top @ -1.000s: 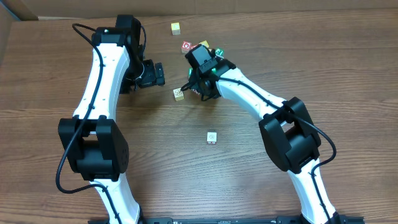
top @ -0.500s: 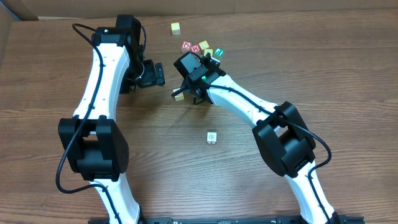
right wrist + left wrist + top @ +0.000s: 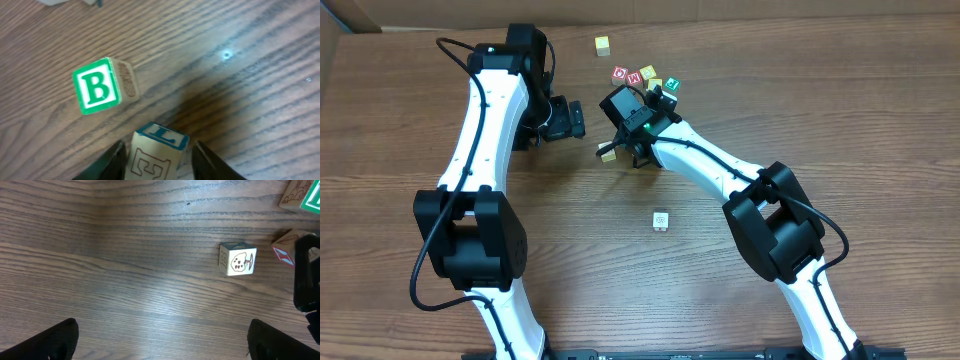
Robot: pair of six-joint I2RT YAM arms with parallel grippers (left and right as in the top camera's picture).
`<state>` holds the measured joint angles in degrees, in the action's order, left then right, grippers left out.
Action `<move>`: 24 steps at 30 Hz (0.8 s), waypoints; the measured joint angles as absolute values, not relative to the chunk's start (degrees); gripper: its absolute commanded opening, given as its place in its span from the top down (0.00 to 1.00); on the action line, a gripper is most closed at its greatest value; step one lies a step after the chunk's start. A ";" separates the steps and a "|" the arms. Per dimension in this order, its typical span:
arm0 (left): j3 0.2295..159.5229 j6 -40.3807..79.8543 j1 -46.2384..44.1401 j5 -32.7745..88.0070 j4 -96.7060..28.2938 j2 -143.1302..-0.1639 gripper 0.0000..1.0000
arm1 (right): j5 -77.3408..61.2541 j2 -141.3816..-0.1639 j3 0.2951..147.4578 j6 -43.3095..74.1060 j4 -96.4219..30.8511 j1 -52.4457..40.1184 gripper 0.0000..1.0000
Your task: Flip 4 blocks
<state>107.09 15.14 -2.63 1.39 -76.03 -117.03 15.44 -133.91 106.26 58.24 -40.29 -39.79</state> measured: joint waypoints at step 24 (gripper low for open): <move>107.09 15.14 -2.63 1.37 -76.05 -117.03 0.00 | 15.16 -133.88 107.15 45.28 -47.16 -39.79 0.59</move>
<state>107.09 15.14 -2.63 1.37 -76.05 -117.03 15.16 -133.88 107.15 45.28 -47.16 -39.79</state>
